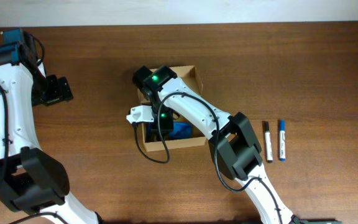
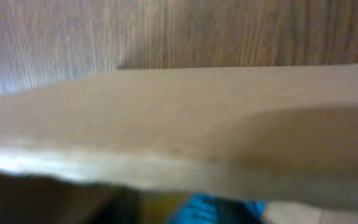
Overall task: Pack container
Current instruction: 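Release the tape roll and raise the right gripper away, then lower the right gripper onto the yellow highlighter and grasp it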
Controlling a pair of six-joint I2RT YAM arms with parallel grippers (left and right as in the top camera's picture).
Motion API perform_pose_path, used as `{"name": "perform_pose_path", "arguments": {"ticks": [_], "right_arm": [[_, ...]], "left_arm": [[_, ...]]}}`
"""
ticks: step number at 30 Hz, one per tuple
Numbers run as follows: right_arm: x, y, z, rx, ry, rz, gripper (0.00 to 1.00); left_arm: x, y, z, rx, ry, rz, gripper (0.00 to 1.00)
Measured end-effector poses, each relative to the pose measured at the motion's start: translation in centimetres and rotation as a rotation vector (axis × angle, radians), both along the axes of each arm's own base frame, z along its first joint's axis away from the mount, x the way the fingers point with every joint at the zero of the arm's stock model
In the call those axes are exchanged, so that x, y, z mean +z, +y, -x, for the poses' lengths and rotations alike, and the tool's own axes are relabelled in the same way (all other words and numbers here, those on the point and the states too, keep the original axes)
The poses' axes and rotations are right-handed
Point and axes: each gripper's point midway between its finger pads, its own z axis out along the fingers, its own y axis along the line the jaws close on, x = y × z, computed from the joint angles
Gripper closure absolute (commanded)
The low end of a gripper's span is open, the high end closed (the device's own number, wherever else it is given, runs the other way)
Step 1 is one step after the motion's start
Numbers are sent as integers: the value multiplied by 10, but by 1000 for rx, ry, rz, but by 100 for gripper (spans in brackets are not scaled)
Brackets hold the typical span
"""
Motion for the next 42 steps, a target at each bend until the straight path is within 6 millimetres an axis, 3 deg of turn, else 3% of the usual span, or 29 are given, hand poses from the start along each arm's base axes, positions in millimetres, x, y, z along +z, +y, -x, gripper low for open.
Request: {"name": "perform_pose_path", "arguments": {"ticks": [8, 12, 16, 20, 22, 26, 29, 32, 33, 34, 37, 40, 42], "right_arm": [[0, -4, 0, -61, 2, 32, 59], [15, -3, -15, -140, -68, 48, 43], [61, -3, -39, -240, -218, 22, 44], [139, -16, -54, -388, -372, -66, 51], [168, -29, -56, -455, -414, -96, 53], [220, -86, -72, -667, -476, -136, 54], [238, -135, -94, -827, -512, -140, 53], [242, -198, -117, -1016, -529, -114, 53], [239, -223, -123, -1089, -524, -95, 53], [237, -232, -125, -1114, -517, -86, 53], [214, -286, -125, -1274, -432, -26, 53], [183, -312, -112, -1360, -321, 40, 53], [159, -313, -100, -1378, -241, 92, 53]], "left_arm": [[0, 0, 0, 0, 0, 0, 0], [0, 0, 0, 0, 0, 0, 0], [0, 0, 0, 0, 0, 0, 0], [0, 0, 0, 0, 0, 0, 0], [0, 0, 0, 0, 0, 0, 0], [0, 0, 0, 0, 0, 0, 0], [0, 0, 0, 0, 0, 0, 0], [0, 0, 0, 0, 0, 0, 0], [0, 0, 0, 0, 0, 0, 0], [0, 0, 0, 0, 0, 0, 0], [0, 0, 0, 0, 0, 0, 0], [0, 0, 0, 0, 0, 0, 0], [0, 0, 0, 0, 0, 0, 0]]}}
